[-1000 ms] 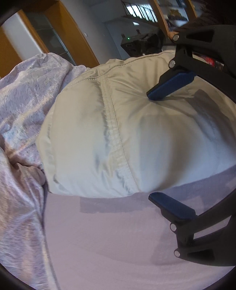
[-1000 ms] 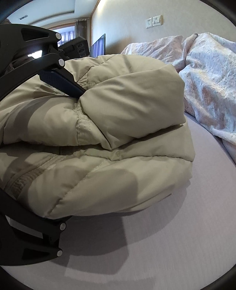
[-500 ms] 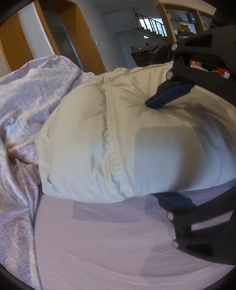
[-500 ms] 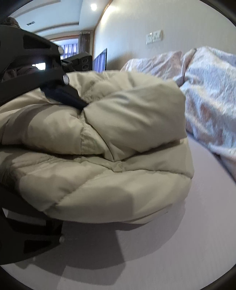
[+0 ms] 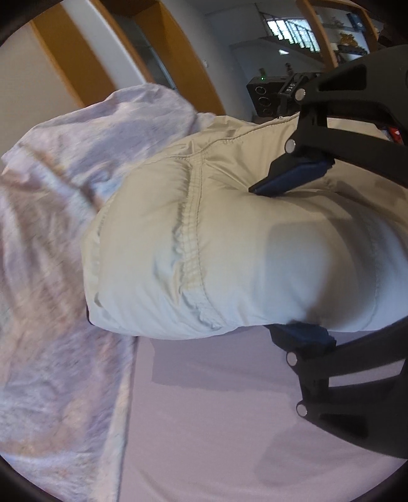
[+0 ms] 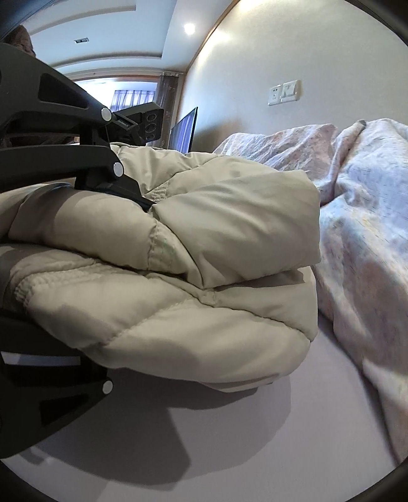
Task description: Fold large clothes
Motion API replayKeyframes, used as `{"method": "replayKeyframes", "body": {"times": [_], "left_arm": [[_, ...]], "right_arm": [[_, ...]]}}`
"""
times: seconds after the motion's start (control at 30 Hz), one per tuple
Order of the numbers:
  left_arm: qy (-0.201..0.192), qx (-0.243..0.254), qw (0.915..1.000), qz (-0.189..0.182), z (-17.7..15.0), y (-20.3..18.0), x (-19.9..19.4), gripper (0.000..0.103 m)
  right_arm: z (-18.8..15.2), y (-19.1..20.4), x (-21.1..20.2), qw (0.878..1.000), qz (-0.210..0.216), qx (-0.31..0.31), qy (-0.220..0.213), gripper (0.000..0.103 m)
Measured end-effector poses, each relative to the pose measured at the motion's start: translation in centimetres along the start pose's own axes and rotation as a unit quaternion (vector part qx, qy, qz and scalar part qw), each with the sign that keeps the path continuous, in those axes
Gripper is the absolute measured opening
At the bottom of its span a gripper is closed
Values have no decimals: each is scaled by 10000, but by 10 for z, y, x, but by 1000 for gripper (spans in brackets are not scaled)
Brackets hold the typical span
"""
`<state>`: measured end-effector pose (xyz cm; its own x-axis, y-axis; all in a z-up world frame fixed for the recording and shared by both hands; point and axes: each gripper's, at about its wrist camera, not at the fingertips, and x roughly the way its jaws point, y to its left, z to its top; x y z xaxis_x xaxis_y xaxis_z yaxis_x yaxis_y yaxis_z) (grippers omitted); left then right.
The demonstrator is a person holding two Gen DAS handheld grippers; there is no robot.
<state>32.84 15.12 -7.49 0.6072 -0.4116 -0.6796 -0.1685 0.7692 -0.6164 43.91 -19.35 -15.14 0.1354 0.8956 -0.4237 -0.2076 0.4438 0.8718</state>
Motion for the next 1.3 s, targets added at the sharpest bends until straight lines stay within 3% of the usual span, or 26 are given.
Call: {"method": "replayKeyframes", "body": {"times": [0.37, 0.53, 0.8, 0.97, 1.1, 1.3], "left_arm": [[-164, -34, 9992, 353, 27, 30, 2, 71], [-190, -47, 9980, 607, 25, 34, 5, 80], [-489, 598, 9850, 1543, 18, 6, -19, 85], [-575, 911, 9804, 1651, 8, -17, -27, 89], [-529, 1188, 9767, 1708, -5, -35, -24, 90], [-508, 1461, 9683, 1961, -23, -52, -21, 92]], "right_arm": [[8, 12, 24, 9991, -405, -99, 109, 50], [-2, 18, 19, 9948, -1014, -53, 21, 67], [-21, 47, -21, 9747, -2114, -616, -389, 74], [-37, 65, -45, 9584, -2590, -947, -740, 74], [-47, 89, -48, 9489, -2733, -1237, -983, 74], [-44, 128, -19, 9390, -2743, -1672, -1229, 73]]}}
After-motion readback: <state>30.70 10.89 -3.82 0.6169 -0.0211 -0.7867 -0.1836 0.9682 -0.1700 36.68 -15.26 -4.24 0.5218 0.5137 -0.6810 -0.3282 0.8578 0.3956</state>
